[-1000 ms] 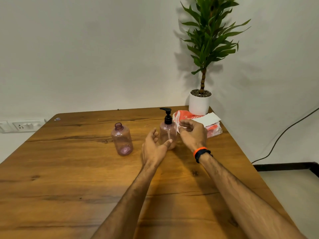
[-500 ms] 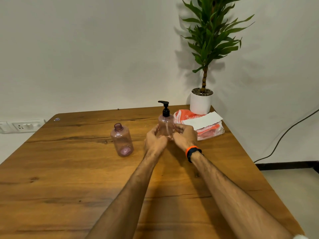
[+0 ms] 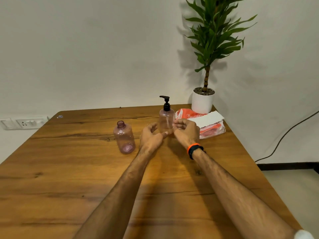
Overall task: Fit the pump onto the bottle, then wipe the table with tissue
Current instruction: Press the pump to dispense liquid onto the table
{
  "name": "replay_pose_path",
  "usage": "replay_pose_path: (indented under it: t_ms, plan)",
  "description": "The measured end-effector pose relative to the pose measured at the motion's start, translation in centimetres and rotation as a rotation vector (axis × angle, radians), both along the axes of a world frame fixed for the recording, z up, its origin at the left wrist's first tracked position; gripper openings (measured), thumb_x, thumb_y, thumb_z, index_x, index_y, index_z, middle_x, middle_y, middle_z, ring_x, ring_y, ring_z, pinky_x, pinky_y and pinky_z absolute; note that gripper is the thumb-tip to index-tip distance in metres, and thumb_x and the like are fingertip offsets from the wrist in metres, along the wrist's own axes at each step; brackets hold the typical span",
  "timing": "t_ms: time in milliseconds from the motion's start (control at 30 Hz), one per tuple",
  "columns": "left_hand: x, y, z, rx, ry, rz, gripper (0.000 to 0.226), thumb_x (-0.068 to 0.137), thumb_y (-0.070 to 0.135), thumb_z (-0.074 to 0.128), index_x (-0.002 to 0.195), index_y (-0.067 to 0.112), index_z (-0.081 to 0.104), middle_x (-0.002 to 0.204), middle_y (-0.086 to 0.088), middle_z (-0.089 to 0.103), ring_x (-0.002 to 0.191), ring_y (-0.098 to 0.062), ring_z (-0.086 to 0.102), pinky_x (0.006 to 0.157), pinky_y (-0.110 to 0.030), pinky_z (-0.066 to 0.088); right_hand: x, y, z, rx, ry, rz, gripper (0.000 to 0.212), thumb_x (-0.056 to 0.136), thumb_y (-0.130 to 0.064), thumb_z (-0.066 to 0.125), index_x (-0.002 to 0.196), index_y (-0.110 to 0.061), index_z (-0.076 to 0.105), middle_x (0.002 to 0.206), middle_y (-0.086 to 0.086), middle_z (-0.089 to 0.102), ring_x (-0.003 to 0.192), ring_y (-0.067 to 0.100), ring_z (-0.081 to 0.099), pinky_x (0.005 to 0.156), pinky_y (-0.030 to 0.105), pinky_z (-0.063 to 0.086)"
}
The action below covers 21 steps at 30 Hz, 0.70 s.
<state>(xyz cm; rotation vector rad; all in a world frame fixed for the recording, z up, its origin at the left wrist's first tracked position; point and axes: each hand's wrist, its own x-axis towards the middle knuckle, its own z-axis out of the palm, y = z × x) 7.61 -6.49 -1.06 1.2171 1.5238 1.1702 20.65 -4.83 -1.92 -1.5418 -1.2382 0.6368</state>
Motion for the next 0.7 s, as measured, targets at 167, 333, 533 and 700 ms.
replay_pose_path:
  t_ms: [167,333,533,700]
  plan:
    - [-3.1,-3.8,-1.2,0.108,0.014,0.094,0.051,0.075,0.019,0.081,0.123,0.016,0.062,0.119,0.004,0.068,0.085,0.011,0.059,0.087,-0.023,0.055,-2.1,-2.6,-0.2,0.040,-0.025,0.130,0.017,0.079,-0.014,0.073,0.093,-0.024,0.072,0.077,-0.018,0.068,0.074,-0.005,0.064,0.068,0.010,0.051]
    - [-8.3,-6.7,-2.2,0.123,-0.027,0.247,0.036,0.073,0.020,0.083,0.105,0.020,0.068,0.102,0.002,0.074,0.089,-0.004,0.070,0.086,-0.026,0.057,-5.7,-4.2,-0.4,0.045,-0.062,0.245,0.019,0.078,-0.016,0.072,0.096,-0.022,0.068,0.084,-0.014,0.069,0.076,0.000,0.066,0.077,0.020,0.057]
    - [-14.5,-8.3,-3.5,0.089,0.168,0.301,0.041,0.078,0.023,0.078,0.116,0.021,0.062,0.118,0.002,0.068,0.098,-0.006,0.065,0.076,-0.016,0.053,-10.9,-4.0,-0.9,0.019,-0.197,0.303,0.057,0.070,-0.037,0.080,0.121,-0.020,0.060,0.114,-0.007,0.068,0.098,0.008,0.064,0.091,0.032,0.054]
    - [-18.0,-8.6,-5.6,0.054,0.768,0.088,0.056,0.085,0.042,0.066,0.132,0.014,0.054,0.134,-0.007,0.058,0.127,-0.025,0.051,0.108,-0.038,0.040,-14.0,-2.7,-0.9,-0.035,-0.238,0.294,0.093,0.061,-0.049,0.084,0.138,-0.019,0.043,0.136,0.002,0.056,0.122,0.021,0.053,0.100,0.033,0.046]
